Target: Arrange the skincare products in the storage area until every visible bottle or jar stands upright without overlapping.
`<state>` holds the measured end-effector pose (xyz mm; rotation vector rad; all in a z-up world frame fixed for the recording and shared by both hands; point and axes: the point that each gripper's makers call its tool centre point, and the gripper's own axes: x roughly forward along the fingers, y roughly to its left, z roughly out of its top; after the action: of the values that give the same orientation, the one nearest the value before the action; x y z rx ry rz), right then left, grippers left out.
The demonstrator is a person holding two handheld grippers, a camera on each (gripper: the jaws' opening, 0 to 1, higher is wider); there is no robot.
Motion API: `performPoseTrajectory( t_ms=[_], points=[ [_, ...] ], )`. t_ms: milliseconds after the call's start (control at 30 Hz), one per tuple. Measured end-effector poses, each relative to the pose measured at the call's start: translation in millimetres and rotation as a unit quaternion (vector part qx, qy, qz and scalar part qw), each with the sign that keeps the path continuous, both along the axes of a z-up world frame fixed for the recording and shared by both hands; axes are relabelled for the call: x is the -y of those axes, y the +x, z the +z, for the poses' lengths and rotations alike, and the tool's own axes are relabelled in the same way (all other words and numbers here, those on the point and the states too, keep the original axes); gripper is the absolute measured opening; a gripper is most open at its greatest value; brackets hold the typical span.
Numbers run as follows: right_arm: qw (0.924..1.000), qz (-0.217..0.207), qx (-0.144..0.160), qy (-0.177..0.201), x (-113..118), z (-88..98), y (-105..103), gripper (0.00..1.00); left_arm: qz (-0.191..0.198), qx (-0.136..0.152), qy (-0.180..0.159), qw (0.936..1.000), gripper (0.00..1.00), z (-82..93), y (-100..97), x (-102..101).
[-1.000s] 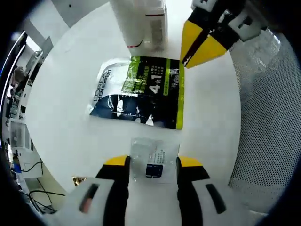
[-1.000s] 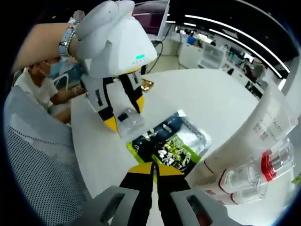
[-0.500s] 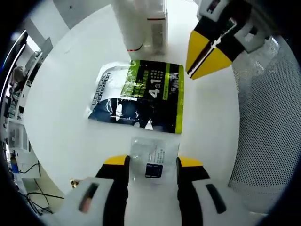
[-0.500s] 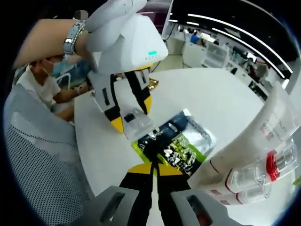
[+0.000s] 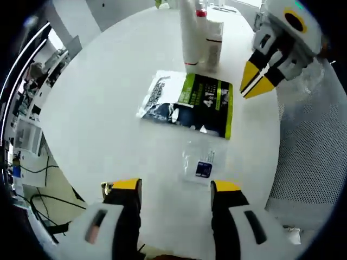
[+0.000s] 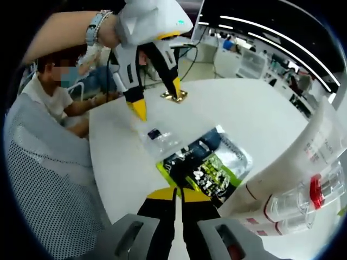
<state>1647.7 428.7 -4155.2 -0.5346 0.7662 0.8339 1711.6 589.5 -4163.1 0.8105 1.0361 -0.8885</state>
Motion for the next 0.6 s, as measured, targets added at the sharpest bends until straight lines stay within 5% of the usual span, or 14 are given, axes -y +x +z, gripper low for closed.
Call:
performPoseTrajectory(
  t_ms=[200,600],
  points=[
    [1.0,-0.004,0.001,0.002,2.5,2.2,2.2,0.0,0.056,0.007,0.022,0.9982,0.47,2.4,26.8,-42.9],
    [0.9997,-0.002,0.015,-0.016,9.9,2.4,7.9,0.0,0.075,-0.026,0.033,0.9963,0.48,-10.2,56.9,-55.1]
  ],
)
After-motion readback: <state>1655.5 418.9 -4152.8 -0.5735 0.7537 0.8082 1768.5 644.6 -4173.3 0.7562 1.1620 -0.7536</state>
